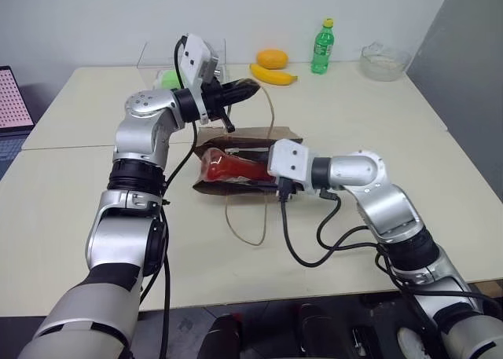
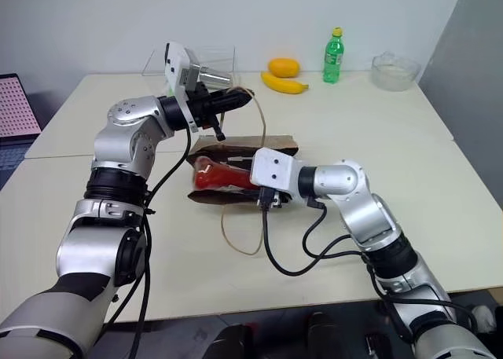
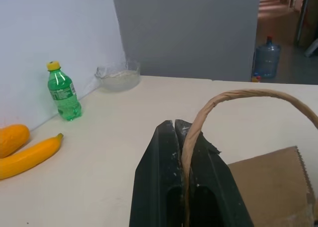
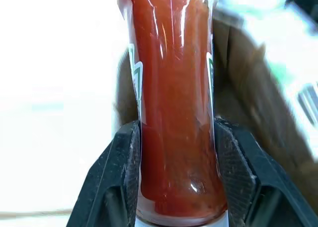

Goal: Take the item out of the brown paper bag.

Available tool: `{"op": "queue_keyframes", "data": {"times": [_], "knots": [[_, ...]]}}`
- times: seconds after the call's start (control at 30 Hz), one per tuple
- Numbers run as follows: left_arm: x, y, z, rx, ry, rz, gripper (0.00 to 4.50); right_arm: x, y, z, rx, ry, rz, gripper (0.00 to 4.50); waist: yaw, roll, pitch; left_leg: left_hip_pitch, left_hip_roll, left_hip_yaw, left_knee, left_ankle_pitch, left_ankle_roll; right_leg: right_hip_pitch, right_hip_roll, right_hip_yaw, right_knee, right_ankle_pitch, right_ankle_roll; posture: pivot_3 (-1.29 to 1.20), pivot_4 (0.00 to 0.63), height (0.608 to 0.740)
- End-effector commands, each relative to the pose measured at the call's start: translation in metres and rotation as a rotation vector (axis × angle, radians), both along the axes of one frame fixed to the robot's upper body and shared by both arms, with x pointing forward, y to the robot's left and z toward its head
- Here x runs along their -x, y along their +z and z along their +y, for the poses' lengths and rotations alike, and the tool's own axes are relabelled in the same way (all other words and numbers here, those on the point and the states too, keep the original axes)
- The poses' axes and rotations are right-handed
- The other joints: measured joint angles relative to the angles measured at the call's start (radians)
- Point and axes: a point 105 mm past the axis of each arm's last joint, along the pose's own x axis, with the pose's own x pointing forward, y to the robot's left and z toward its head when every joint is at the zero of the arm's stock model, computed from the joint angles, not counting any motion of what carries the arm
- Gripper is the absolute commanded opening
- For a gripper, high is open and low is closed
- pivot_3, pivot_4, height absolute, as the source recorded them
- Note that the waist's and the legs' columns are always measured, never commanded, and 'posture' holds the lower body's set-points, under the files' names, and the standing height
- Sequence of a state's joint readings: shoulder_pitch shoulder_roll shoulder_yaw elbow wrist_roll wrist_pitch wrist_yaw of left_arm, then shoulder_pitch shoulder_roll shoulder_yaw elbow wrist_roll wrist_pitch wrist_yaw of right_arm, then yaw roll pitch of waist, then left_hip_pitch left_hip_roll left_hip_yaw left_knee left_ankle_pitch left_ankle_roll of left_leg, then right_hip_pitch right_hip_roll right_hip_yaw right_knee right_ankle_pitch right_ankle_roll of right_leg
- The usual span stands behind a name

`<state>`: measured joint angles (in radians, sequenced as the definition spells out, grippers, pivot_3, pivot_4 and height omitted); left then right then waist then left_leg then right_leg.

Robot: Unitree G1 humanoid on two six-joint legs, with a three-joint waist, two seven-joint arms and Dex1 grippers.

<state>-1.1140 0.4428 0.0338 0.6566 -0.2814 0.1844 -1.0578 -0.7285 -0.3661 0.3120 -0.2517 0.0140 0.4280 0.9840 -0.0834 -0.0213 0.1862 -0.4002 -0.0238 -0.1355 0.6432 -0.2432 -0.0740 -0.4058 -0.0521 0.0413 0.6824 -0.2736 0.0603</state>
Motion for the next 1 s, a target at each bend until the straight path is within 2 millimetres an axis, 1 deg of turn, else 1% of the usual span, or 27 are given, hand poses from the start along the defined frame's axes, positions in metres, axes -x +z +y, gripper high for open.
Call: {"op": "queue_keyframes", "data": {"times": [0.03, 0.1, 0.13, 0.2, 0.27, 0.3, 0.33, 0.37, 0.4, 0.43, 0.47, 0.5, 0.57, 0.6, 0.67, 0.73, 0.8, 0.87, 0.93, 1.0], "knots": [[0.000, 0.016, -0.003, 0.001, 0.005, -0.059, 0.00, 0.023, 0.044, 0.000, -0.189, 0.100, -0.004, 1.83, 0.000, 0.000, 0.000, 0.000, 0.000, 0.000, 0.000, 0.000, 0.000, 0.000, 0.000, 0.000, 0.000, 0.000, 0.000, 0.00, 0.150, 0.740], [-0.001, 0.015, -0.003, -0.001, 0.011, -0.059, 0.00, 0.027, 0.065, -0.005, -0.297, 0.109, 0.018, 1.83, 0.000, 0.000, 0.000, 0.000, 0.000, 0.000, 0.000, 0.000, 0.000, 0.000, 0.000, 0.000, 0.000, 0.000, 0.000, 0.00, 0.150, 0.740], [-0.001, 0.015, -0.003, -0.002, 0.013, -0.059, 0.00, 0.028, 0.071, -0.007, -0.327, 0.108, 0.025, 1.83, 0.000, 0.000, 0.000, 0.000, 0.000, 0.000, 0.000, 0.000, 0.000, 0.000, 0.000, 0.000, 0.000, 0.000, 0.000, 0.00, 0.150, 0.740], [-0.003, 0.014, -0.002, -0.007, 0.025, -0.054, 0.00, 0.025, 0.099, -0.025, -0.455, 0.056, 0.004, 1.83, 0.001, 0.000, 0.000, 0.000, 0.000, 0.000, 0.000, 0.000, 0.000, 0.000, 0.000, 0.000, 0.000, 0.000, 0.000, 0.00, 0.150, 0.740], [-0.005, 0.012, 0.000, -0.011, 0.041, -0.050, 0.00, 0.018, 0.123, -0.052, -0.567, -0.041, -0.039, 1.83, 0.003, 0.000, 0.000, 0.000, 0.000, 0.000, 0.000, 0.000, 0.000, 0.000, 0.000, 0.000, 0.000, 0.000, 0.000, 0.00, 0.150, 0.740], [-0.006, 0.011, 0.002, -0.011, 0.048, -0.049, 0.00, 0.014, 0.133, -0.071, -0.608, -0.113, -0.079, 1.83, 0.004, 0.000, 0.000, 0.000, -0.001, 0.000, 0.000, 0.000, 0.000, 0.000, -0.001, 0.000, 0.000, 0.000, 0.000, 0.00, 0.150, 0.740], [-0.007, 0.011, 0.003, -0.011, 0.055, -0.048, 0.00, 0.009, 0.138, -0.091, -0.613, -0.202, -0.128, 1.83, 0.008, 0.000, 0.000, 0.000, -0.001, 0.000, 0.000, 0.000, 0.000, 0.000, -0.001, 0.000, 0.000, 0.000, 0.000, 0.00, 0.150, 0.740], [-0.007, 0.011, 0.004, -0.011, 0.060, -0.048, 0.00, 0.003, 0.137, -0.116, -0.573, -0.328, -0.183, 1.83, 0.017, 0.000, 0.000, 0.000, -0.001, 0.000, 0.000, 0.000, 0.000, 0.000, -0.001, 0.000, 0.000, 0.000, 0.000, 0.00, 0.150, 0.740], [-0.008, 0.011, 0.005, -0.012, 0.063, -0.048, 0.00, -0.001, 0.135, -0.133, -0.537, -0.409, -0.219, 1.83, 0.026, 0.000, 0.000, -0.001, -0.001, 0.000, 0.000, 0.000, 0.000, 0.000, -0.001, 0.000, -0.001, 0.000, 0.000, 0.00, 0.150, 0.740], [-0.008, 0.011, 0.005, -0.013, 0.065, -0.049, 0.00, -0.004, 0.131, -0.145, -0.498, -0.474, -0.230, 1.83, 0.031, 0.000, 0.000, -0.001, -0.002, 0.000, 0.000, 0.000, 0.000, 0.000, -0.001, 0.000, -0.001, 0.000, 0.000, 0.00, 0.150, 0.740], [-0.009, 0.010, 0.006, -0.016, 0.070, -0.052, 0.00, -0.011, 0.118, -0.157, -0.411, -0.534, -0.239, 1.83, 0.032, 0.000, 0.000, -0.001, -0.002, 0.000, -0.001, 0.000, 0.001, 0.000, -0.001, 0.000, -0.002, 0.000, 0.000, 0.00, 0.150, 0.740], [-0.010, 0.010, 0.006, -0.017, 0.073, -0.052, 0.00, -0.021, 0.103, -0.167, -0.315, -0.599, -0.242, 1.83, 0.033, 0.000, 0.000, -0.001, -0.002, 0.001, -0.001, 0.000, 0.001, 0.000, -0.001, 0.000, -0.002, 0.000, 0.000, 0.00, 0.150, 0.740], [-0.012, 0.011, 0.003, -0.017, 0.077, -0.055, 0.00, -0.046, 0.065, -0.194, -0.120, -0.744, -0.240, 1.83, 0.030, 0.000, 0.000, -0.001, -0.002, 0.002, -0.001, -0.001, 0.001, 0.000, -0.001, 0.001, -0.002, 0.000, 0.001, 0.00, 0.150, 0.740], [-0.012, 0.011, 0.001, -0.015, 0.075, -0.057, 0.00, -0.055, 0.043, -0.203, 0.005, -0.784, -0.248, 1.82, 0.027, 0.000, 0.000, -0.001, -0.002, 0.003, 0.000, -0.001, 0.001, 0.000, -0.001, 0.001, -0.001, 0.000, 0.001, 0.00, 0.150, 0.740], [-0.012, 0.012, -0.001, -0.011, 0.070, -0.060, 0.00, -0.067, 0.009, -0.216, 0.161, -0.822, -0.238, 1.79, 0.021, 0.000, 0.000, 0.000, -0.002, 0.004, 0.000, -0.001, 0.001, 0.000, -0.001, 0.002, -0.001, 0.000, 0.001, 0.00, 0.150, 0.740], [-0.012, 0.012, -0.004, -0.009, 0.061, -0.062, 0.00, -0.075, -0.016, -0.226, 0.263, -0.839, -0.247, 1.78, 0.012, 0.000, 0.000, 0.000, -0.001, 0.005, 0.000, 0.000, 0.001, 0.000, -0.001, 0.003, 0.000, 0.000, 0.001, 0.00, 0.150, 0.740], [-0.012, 0.012, -0.005, -0.010, 0.056, -0.064, 0.00, -0.079, -0.030, -0.231, 0.335, -0.827, -0.273, 1.78, 0.004, 0.003, 0.002, 0.000, -0.001, 0.005, 0.000, 0.000, 0.001, 0.000, -0.001, 0.003, 0.000, 0.000, 0.001, 0.00, 0.150, 0.740], [-0.011, 0.012, -0.006, -0.012, 0.054, -0.065, 0.00, -0.078, -0.051, -0.235, 0.424, -0.789, -0.265, 1.78, -0.001, 0.003, 0.002, 0.000, -0.001, 0.006, 0.000, 0.000, 0.001, -0.001, -0.001, 0.004, 0.000, 0.000, 0.001, 0.00, 0.150, 0.740], [-0.011, 0.012, -0.006, -0.014, 0.054, -0.066, 0.00, -0.076, -0.061, -0.237, 0.459, -0.765, -0.256, 1.78, -0.001, 0.003, 0.002, 0.000, -0.001, 0.005, 0.000, 0.000, 0.001, -0.001, -0.001, 0.004, -0.001, 0.000, 0.001, 0.00, 0.150, 0.740], [-0.010, 0.010, -0.007, -0.022, 0.038, -0.060, 0.00, -0.073, -0.060, -0.236, 0.457, -0.746, -0.255, 2.50, 0.000, 0.003, 0.002, 0.000, -0.001, 0.005, 0.000, 0.000, 0.001, 0.000, -0.001, 0.003, -0.001, 0.000, 0.001, 0.00, 0.150, 0.740]]}}
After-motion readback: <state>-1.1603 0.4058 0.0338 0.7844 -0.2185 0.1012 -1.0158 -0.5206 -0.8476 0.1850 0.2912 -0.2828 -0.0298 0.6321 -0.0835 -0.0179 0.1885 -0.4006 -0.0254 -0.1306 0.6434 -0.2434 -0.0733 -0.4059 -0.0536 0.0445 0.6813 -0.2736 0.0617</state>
